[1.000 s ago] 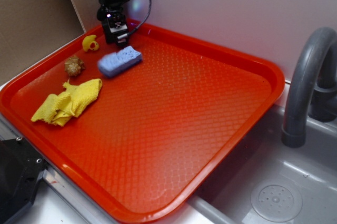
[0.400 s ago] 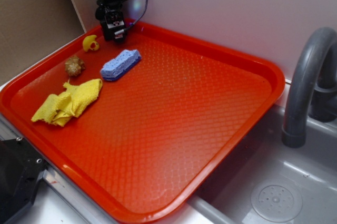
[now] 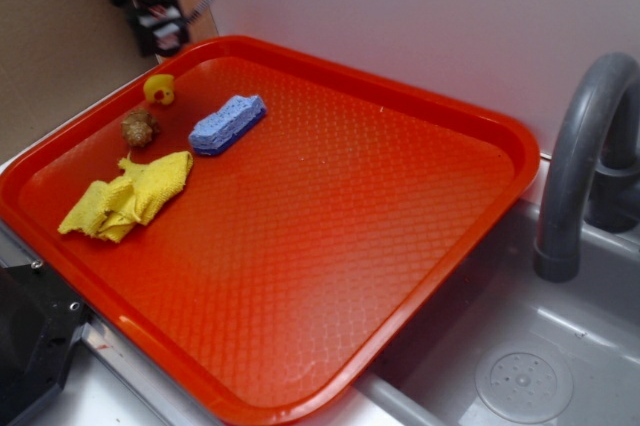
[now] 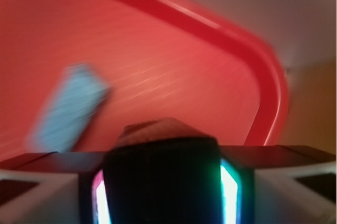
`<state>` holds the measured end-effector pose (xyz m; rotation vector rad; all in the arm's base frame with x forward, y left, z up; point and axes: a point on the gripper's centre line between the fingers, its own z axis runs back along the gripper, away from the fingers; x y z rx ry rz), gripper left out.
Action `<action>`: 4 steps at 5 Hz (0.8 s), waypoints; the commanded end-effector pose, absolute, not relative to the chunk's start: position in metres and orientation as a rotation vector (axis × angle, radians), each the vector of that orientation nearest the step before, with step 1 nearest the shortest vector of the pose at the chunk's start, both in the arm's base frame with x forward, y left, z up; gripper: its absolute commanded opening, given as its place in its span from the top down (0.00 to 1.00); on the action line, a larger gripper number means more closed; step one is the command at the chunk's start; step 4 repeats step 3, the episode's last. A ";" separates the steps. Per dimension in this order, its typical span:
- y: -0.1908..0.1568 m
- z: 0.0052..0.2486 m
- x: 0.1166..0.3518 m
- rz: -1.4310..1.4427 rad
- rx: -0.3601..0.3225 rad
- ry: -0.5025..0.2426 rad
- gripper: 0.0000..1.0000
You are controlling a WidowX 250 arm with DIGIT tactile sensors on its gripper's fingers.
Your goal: Grab the black box.
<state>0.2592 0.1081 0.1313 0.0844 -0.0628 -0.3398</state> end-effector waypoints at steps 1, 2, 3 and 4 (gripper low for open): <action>0.006 0.258 0.233 -0.094 0.052 0.002 1.00; -0.008 0.256 0.241 -0.068 0.046 -0.015 1.00; -0.003 0.239 0.249 -0.050 0.058 -0.011 1.00; -0.003 0.239 0.249 -0.050 0.058 -0.011 1.00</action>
